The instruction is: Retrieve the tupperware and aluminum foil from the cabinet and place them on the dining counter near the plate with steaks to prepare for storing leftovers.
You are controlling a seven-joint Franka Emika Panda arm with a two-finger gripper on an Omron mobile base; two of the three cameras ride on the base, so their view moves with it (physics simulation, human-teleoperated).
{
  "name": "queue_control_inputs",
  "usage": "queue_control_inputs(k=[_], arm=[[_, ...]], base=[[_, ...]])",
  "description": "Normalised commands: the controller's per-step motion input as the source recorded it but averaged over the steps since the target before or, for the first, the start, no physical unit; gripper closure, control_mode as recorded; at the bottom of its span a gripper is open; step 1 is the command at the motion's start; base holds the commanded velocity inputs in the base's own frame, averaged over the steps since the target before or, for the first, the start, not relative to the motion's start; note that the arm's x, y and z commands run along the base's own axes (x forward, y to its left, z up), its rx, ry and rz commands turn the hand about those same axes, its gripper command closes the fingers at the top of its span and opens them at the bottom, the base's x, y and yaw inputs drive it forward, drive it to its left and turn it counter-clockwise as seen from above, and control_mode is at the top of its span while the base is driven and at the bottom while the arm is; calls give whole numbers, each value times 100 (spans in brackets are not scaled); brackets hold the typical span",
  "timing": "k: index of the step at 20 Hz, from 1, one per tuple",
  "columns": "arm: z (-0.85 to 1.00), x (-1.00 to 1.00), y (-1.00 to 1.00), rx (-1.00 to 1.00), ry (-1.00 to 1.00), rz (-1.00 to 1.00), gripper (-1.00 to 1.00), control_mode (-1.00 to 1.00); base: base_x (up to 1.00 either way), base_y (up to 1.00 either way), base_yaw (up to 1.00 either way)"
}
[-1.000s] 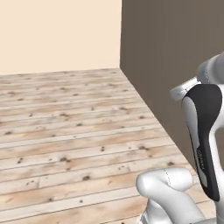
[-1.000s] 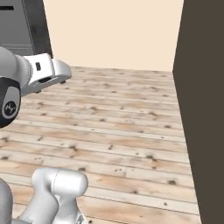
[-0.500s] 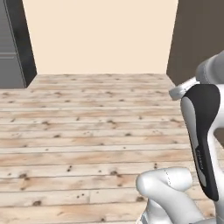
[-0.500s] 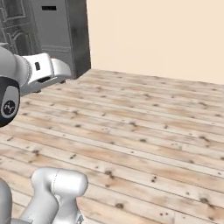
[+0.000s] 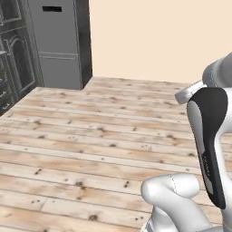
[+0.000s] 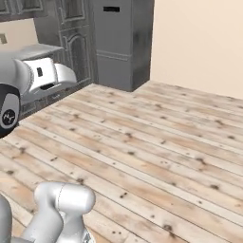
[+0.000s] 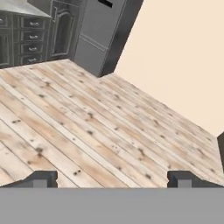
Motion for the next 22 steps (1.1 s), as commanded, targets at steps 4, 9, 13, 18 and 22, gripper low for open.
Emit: queue_control_inputs(k=[4, 9, 13, 18, 22], arm=[[0, 0, 0, 0, 0, 0, -100, 100], [0, 0, 0, 0, 0, 0, -100, 100], [0, 0, 0, 0, 0, 0, -100, 100], [0, 0, 0, 0, 0, 0, -100, 100], [0, 0, 0, 0, 0, 0, -100, 100]], base=[[100, 60, 41], [100, 52, 45], [100, 49, 48], [91, 45, 49], [65, 56, 50]])
